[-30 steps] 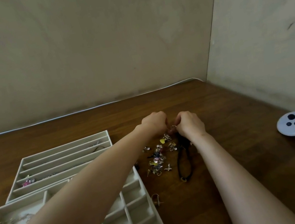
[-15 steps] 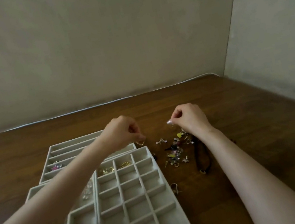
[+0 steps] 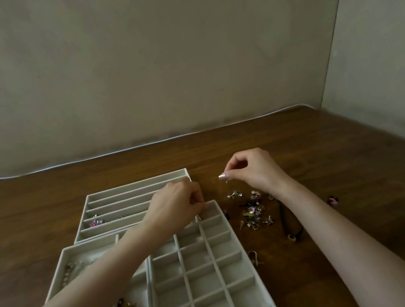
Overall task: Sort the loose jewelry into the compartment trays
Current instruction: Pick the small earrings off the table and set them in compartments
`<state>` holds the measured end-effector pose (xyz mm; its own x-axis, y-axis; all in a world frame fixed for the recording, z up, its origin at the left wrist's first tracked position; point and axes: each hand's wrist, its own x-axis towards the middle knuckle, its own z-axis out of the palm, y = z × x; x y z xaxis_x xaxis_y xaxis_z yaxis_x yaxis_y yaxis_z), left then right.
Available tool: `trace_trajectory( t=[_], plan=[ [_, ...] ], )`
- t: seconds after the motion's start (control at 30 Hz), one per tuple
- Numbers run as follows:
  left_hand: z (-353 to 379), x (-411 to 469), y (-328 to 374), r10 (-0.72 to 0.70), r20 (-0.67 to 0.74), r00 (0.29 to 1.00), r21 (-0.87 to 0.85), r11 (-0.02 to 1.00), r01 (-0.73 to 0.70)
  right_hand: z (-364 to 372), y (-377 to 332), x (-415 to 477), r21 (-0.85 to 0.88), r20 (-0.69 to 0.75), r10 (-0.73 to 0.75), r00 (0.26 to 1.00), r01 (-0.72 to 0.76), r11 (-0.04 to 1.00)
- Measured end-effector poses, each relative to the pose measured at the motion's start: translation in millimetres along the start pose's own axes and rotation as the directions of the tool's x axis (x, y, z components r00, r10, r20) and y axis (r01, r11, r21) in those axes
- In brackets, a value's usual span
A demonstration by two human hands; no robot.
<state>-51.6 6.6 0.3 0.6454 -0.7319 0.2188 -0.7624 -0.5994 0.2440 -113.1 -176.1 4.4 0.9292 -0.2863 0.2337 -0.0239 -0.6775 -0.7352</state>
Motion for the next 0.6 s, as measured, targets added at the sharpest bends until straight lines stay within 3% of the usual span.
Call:
trace_trajectory(
  t=[0.13, 0.37, 0.47, 0.6],
  plan=[
    [-12, -3, -14, -0.048, -0.142, 0.989, -0.139, 0.99, 0.028, 5, -13, -5, 0.086, 0.145, -0.024, 0.989, 0.012, 0.996],
    [-18, -17, -29, 0.05, -0.083, 0.995, -0.291, 0.954, -0.072, 16, -18, -8, -0.017, 0.305, -0.023, 0.952, 0.029, 0.999],
    [-14, -19, -32, 0.174, -0.043, 0.984, -0.267, 0.947, -0.179, 15, -15, -7, -0.034, 0.297, -0.03, 0.954, 0.042, 0.999],
    [-8, -22, -38, 0.288, -0.031, 0.957, -0.165, 0.943, -0.289, 11, -7, -3, -0.018, 0.148, -0.021, 0.989, 0.024, 1.0]
  ],
)
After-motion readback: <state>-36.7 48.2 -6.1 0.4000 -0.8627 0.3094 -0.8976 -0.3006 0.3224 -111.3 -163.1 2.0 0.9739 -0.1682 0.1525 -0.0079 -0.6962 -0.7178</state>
